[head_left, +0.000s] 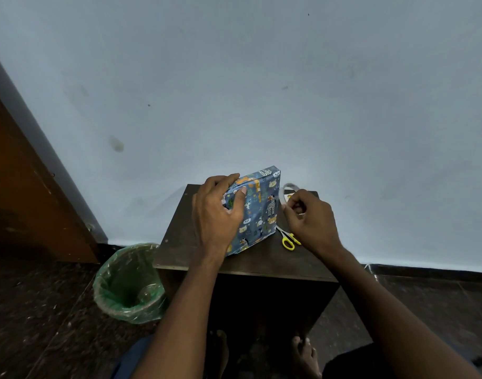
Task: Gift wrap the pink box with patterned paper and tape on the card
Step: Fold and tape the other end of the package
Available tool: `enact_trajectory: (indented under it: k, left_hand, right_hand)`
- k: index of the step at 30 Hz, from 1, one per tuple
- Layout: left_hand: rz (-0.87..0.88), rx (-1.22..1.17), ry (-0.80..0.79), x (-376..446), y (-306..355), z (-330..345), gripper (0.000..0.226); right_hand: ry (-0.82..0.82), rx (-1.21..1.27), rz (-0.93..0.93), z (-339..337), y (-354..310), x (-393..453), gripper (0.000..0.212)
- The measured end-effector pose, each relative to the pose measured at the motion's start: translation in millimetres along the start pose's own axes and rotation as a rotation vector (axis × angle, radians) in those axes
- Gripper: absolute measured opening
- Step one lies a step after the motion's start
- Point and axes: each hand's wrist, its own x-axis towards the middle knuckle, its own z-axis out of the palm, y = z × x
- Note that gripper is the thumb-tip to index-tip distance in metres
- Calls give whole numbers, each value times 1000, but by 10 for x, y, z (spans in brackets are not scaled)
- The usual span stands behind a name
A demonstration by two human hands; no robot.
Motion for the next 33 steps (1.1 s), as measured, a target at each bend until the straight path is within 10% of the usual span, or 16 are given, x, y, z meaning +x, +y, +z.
enact_trajectory:
  k: [10,33]
  left_hand:
    - [162,-63,-89,56,43,-18,18]
    - [-255,-515,-63,114,129,50,8]
  right_hand:
    - [207,119,-407,193,-398,-70,13]
    - [248,-25,-320,435,-532,-39,15]
